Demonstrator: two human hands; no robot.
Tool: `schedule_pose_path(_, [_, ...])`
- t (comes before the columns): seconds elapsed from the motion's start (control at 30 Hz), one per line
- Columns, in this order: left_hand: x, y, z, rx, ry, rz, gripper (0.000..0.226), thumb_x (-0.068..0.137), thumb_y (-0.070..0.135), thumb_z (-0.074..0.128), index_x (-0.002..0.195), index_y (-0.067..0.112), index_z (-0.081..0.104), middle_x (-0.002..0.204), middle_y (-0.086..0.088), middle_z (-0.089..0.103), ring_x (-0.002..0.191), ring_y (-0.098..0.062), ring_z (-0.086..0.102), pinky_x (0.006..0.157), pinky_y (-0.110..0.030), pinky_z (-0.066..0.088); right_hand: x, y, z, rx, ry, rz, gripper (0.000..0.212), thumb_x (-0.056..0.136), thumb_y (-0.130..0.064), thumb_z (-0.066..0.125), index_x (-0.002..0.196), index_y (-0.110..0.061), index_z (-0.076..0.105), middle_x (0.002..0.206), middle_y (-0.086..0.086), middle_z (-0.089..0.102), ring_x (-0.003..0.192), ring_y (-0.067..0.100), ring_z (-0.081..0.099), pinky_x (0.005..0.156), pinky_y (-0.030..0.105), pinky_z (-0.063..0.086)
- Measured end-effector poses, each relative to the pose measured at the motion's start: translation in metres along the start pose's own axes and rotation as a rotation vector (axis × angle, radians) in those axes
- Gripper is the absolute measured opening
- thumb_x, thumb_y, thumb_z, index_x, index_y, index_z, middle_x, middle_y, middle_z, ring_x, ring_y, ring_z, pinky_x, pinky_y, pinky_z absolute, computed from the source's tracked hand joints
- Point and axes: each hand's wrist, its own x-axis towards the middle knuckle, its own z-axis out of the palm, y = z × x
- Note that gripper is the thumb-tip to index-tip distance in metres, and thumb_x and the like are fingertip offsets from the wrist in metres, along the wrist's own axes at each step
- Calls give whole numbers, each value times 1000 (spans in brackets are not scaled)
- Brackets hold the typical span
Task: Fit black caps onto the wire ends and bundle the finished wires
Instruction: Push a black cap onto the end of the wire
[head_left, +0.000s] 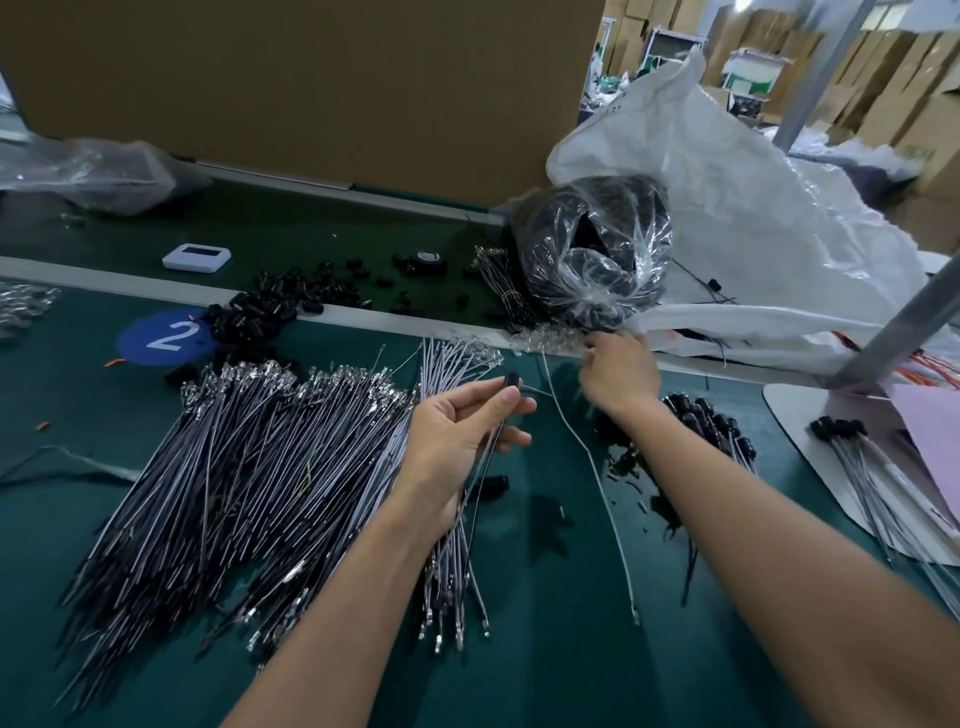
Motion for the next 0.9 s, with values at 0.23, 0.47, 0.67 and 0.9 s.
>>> schedule_pose_path(0.23, [1,0,0,9,-26,-1,35,72,24,73,102,8,72,91,-11,76,60,-16,67,59,-20,52,15,10,5,32,-7,74,13,90,0,56,92,0,68,103,18,65,94,35,60,75,41,51])
schedule_pose_path(0.47, [2,-4,1,63,-29,15,19,86,9,69,104,8,70,88,-9,76,62,-14,68,59,-19,52,6,6,-2,185,86,31,9,92,-17,64,98,-12,68,100,10,67,94,28,62,83,42,53])
schedule_pose_path(0.67, [1,-4,2,88,-35,30,19,88,6,67,106,6,69,87,-8,76,63,-14,68,59,-19,53,-29,12,0,318,35,-21,3,84,-10,70,84,-13,71,88,11,69,87,30,63,81,38,52])
schedule_pose_path(0.9, [2,-7,4,103,-52,58,18,85,2,69,99,11,72,84,-7,76,62,-14,68,58,-20,54,-71,3,-22,500,159,-161,15,85,-2,68,88,-13,77,81,-4,73,73,9,63,77,22,50])
